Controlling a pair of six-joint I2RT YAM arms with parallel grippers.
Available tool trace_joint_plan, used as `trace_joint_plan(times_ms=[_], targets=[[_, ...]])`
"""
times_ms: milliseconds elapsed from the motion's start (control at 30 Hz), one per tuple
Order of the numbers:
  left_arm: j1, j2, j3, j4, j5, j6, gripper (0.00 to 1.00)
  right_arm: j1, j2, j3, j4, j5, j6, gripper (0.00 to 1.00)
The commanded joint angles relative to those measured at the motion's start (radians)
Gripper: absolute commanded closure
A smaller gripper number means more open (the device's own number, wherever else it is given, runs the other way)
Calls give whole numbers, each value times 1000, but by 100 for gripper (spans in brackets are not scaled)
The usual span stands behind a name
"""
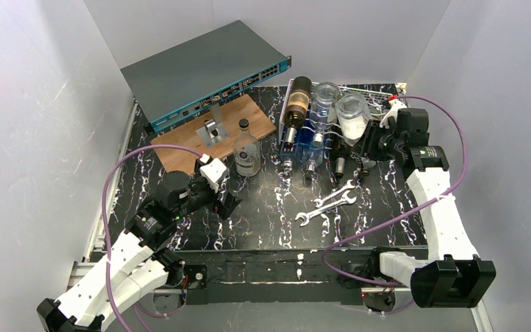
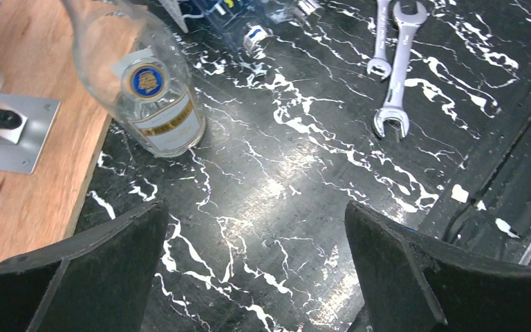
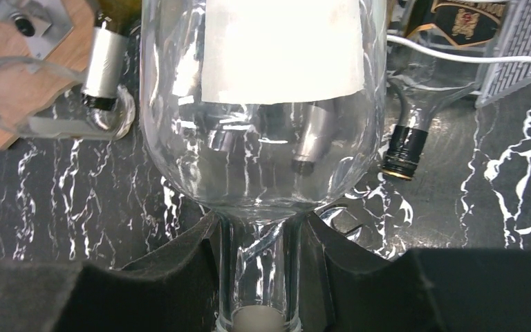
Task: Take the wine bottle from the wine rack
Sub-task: Pick up the wine bottle from the wine rack.
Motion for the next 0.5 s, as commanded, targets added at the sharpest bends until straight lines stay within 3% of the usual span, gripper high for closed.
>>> trace_joint_plan(times_ms=[0, 467], targets=[[5, -16, -14, 33, 115, 38, 2, -4, -78, 117, 217, -127, -51, 99], [4, -31, -63, 140, 214, 61, 2, 13, -118, 117, 101, -312, -208, 99]])
